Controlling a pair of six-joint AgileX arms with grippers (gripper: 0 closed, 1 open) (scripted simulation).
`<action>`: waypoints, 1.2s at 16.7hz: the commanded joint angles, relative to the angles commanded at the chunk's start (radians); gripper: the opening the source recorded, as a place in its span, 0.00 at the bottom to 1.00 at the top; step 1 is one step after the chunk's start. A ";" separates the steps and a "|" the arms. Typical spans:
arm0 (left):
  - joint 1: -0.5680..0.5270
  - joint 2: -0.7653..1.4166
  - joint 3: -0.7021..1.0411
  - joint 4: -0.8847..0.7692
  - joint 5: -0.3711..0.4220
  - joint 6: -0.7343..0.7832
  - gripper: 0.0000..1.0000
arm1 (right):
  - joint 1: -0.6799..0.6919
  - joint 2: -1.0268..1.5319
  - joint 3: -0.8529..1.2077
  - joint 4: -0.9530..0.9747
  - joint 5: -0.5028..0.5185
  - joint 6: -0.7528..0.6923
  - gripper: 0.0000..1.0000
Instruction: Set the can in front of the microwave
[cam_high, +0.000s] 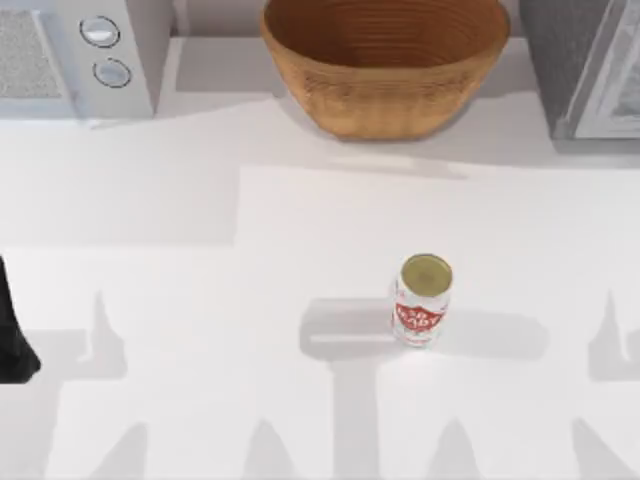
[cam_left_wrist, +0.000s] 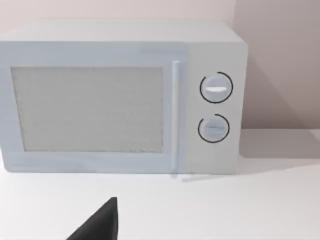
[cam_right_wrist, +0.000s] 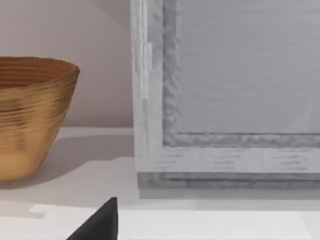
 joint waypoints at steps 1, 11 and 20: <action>0.000 0.000 0.000 0.000 0.000 0.000 1.00 | 0.000 0.000 0.000 0.000 0.000 0.000 1.00; -0.169 0.413 0.311 -0.261 0.065 0.015 1.00 | 0.000 0.000 0.000 0.000 0.000 0.000 1.00; -0.476 1.329 1.006 -0.879 0.124 0.023 1.00 | 0.000 0.000 0.000 0.000 0.000 0.000 1.00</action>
